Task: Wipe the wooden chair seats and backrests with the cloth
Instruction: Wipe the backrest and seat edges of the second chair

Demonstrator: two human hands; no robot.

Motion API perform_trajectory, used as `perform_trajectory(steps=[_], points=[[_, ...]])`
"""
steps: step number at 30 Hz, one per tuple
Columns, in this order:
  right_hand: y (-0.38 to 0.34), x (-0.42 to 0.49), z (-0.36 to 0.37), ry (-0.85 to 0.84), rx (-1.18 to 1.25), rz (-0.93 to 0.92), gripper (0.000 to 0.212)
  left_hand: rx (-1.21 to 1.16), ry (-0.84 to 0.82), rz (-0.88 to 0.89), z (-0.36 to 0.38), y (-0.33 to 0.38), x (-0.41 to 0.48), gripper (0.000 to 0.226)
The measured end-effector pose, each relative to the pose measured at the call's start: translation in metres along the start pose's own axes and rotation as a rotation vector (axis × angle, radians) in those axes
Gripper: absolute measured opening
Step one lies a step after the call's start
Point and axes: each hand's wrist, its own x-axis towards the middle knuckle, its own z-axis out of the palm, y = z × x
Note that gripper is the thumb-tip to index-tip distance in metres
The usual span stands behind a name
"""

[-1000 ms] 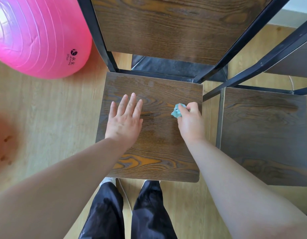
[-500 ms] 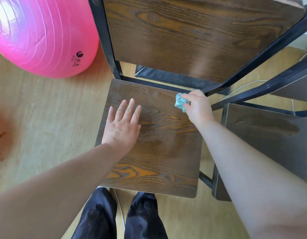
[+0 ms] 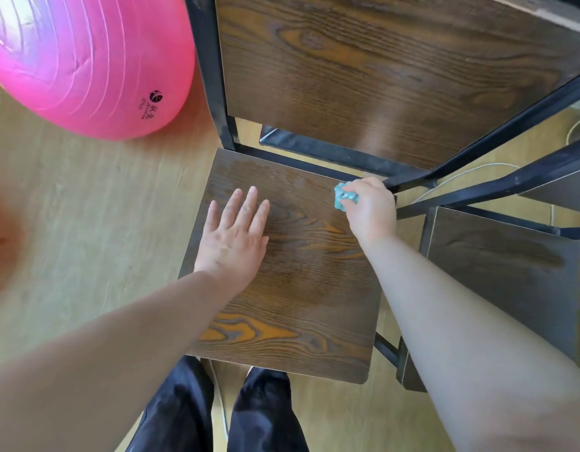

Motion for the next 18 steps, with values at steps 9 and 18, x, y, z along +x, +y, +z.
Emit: perform_trajectory(steps=[9,18], points=[[0.004,0.059,-0.026,-0.29,-0.098,-0.101,0.032,-0.021,-0.012,0.004,0.006,0.0,0.0,0.061],[0.003,0.074,-0.03,-0.481,-0.186,-0.078,0.027,-0.049,0.012,0.015,0.013,-0.001,0.011,0.061]])
